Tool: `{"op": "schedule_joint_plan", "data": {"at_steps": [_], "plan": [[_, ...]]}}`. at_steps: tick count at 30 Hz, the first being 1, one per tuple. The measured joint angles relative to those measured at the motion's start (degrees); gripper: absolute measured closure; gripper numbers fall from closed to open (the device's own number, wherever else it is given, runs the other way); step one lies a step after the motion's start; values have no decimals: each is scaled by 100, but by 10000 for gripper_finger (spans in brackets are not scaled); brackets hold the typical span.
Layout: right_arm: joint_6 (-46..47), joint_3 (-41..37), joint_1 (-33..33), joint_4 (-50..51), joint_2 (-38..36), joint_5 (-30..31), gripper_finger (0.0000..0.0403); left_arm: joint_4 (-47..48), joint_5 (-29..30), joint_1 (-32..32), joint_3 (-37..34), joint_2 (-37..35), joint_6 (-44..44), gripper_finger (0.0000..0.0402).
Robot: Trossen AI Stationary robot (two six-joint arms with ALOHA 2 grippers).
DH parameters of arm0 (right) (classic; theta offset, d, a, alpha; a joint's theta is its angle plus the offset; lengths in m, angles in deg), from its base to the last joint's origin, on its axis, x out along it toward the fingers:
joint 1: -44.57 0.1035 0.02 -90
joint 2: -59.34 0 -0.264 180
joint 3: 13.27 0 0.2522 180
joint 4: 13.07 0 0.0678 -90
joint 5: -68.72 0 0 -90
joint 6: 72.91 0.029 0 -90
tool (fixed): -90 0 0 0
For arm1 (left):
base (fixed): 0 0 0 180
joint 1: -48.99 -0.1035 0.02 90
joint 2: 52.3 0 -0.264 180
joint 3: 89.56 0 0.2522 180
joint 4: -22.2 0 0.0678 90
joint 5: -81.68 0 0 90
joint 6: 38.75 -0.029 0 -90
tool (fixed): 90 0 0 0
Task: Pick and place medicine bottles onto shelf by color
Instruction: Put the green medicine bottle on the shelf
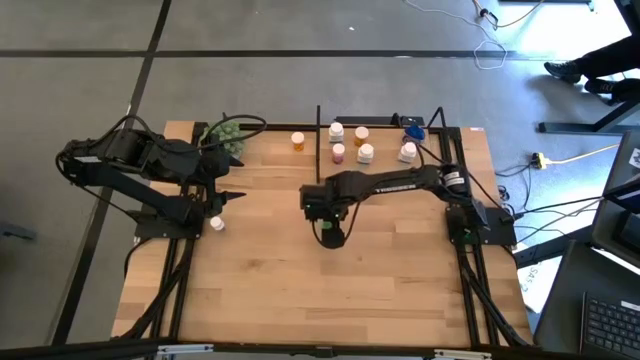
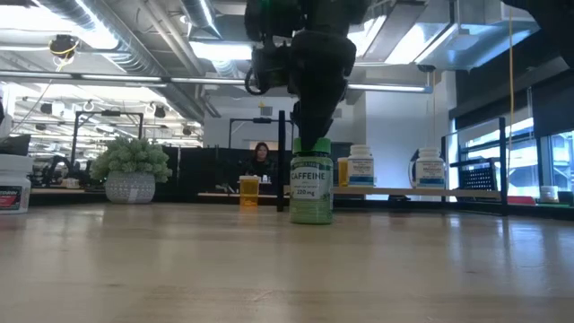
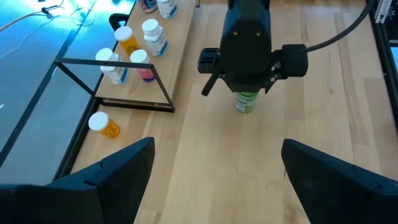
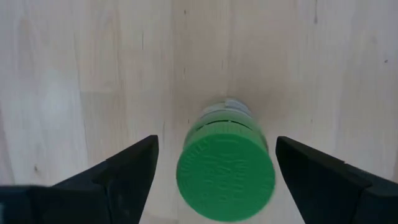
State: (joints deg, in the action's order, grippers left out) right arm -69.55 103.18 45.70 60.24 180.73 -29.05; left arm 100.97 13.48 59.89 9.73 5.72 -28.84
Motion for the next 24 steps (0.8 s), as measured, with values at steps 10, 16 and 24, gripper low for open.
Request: {"op": "schedule_joint_plan", "data": {"at_steps": [10, 16, 24], "plan": [[120, 0, -7, 0, 174, 2, 79, -1, 0, 2, 0, 0, 0, 56], [262, 0, -11, 63, 174, 16, 80, -2, 0, 2, 0, 0, 0, 56], [411, 0, -11, 42, 174, 11, 141, -1, 0, 1, 0, 0, 0, 56]]}}
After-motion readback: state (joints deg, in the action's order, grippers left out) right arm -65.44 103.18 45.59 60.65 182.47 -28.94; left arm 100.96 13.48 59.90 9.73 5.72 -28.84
